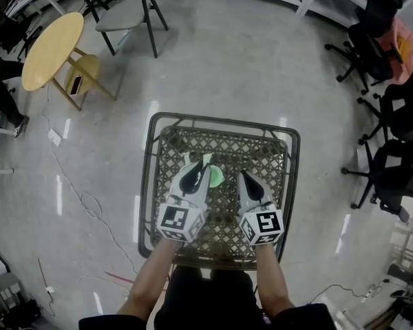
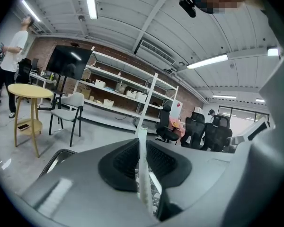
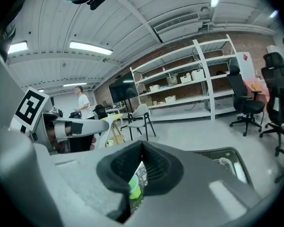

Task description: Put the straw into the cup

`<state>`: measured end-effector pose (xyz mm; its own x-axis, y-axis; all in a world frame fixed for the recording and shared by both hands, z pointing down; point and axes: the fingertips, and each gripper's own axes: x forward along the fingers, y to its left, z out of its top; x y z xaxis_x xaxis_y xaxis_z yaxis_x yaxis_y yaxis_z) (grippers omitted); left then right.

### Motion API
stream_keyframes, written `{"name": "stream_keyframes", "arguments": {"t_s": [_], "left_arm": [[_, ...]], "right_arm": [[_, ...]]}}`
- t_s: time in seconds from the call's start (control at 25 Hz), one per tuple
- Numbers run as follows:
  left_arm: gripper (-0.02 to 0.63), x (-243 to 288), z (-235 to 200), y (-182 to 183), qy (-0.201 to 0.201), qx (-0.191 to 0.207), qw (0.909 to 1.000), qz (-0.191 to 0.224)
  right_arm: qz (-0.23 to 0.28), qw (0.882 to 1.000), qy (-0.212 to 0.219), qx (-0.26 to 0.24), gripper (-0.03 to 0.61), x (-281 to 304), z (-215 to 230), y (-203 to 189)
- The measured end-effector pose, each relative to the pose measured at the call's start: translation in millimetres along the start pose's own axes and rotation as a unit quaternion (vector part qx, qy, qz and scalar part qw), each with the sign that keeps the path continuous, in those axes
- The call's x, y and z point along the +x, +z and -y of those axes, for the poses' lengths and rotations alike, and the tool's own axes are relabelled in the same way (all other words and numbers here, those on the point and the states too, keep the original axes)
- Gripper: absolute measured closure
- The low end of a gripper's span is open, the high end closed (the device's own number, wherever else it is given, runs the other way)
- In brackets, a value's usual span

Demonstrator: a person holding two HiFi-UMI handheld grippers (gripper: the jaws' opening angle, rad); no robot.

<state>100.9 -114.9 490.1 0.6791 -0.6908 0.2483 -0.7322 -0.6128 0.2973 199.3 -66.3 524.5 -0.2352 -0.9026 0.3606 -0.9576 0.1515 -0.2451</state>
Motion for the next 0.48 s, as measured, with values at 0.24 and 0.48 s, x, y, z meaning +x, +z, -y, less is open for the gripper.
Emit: {"name": "stream_keyframes", "arguments": {"t_s": [0.24,0.48], "left_arm": [[0.560,15.9,-6.4,-7.2,0.004,-0.004,1.0000,0.003],[0.560,31.0,-10.9,-16.7,0.011,-0.009,0.9999,0.005]], "right_arm": [[-0.009,1.000,0.004,0.006,0.575,9.3,8.1,-10.0],[-0.014,1.000,0.006,0.011,0.575,20.1,19.4,-16.9]]}}
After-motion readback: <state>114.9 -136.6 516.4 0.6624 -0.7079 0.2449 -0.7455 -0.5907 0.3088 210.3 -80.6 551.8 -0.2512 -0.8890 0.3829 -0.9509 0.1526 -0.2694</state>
